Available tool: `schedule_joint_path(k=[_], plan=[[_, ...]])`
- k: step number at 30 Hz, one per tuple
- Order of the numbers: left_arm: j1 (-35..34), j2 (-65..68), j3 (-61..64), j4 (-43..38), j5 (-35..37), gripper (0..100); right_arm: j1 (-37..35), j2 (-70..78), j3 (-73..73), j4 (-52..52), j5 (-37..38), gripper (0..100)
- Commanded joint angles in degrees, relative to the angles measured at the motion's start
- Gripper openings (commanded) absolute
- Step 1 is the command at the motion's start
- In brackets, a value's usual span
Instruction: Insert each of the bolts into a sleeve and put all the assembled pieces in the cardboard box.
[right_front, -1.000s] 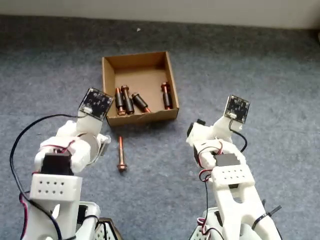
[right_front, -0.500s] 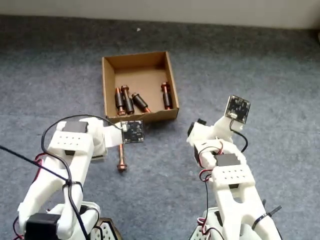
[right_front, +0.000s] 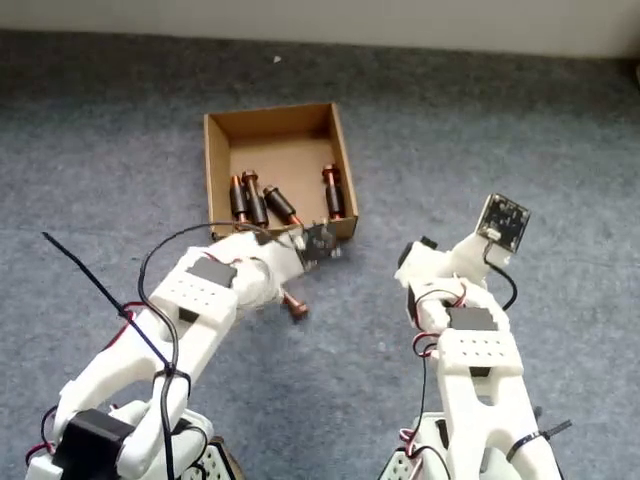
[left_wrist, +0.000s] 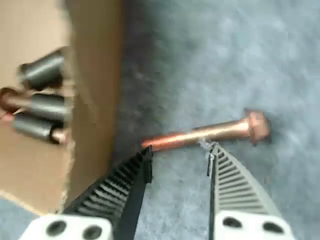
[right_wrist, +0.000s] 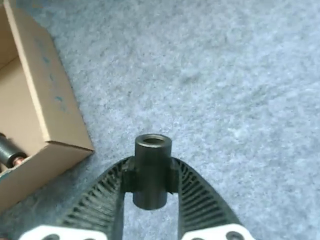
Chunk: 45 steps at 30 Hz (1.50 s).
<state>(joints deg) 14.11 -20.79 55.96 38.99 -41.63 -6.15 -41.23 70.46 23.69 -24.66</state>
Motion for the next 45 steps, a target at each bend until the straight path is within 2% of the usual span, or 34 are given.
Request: schedule_joint_path(k=[1, 5, 10, 14, 21, 25, 31, 41, 45], plan=[[-1.89, 0.04, -9.01, -2.64, 24.26, 20, 2.95, -2.24, -0.92, -1.27, -3.43, 0.4], [-2.15, 0.13, -10.77, -2.64, 22.86, 20, 4.79, -2.24, -0.92, -1.27, -5.36, 0.4], [0.75, 0.22, -10.86, 0.88, 7.21, 20, 5.05, -2.24, -0.92, -1.27, -5.36, 0.4], [2.95, 1.19, -15.34, 6.15, 2.99, 20, 5.05, -2.24, -0.92, -1.27, -5.27, 0.4], [6.46, 19.12, -35.47, 23.47, -4.84, 24, 5.05, -2.24, -0.92, -1.27, -5.27, 0.4], [6.64, 28.79, -42.95, 28.13, -11.60, 23, 5.49, -2.24, -0.92, -1.27, -5.27, 0.4], [7.78, 36.18, -46.81, 28.04, -12.66, 23, 9.36, -2.24, -1.01, -1.27, -5.27, 0.4], [11.74, 42.33, -47.52, 24.97, -12.22, 23, 9.54, -2.24, -1.01, -1.27, -5.27, 0.4], [11.74, 43.82, -50.15, 26.99, -8.44, 18, 9.54, -2.24, -1.01, -1.27, -5.27, 0.4]])
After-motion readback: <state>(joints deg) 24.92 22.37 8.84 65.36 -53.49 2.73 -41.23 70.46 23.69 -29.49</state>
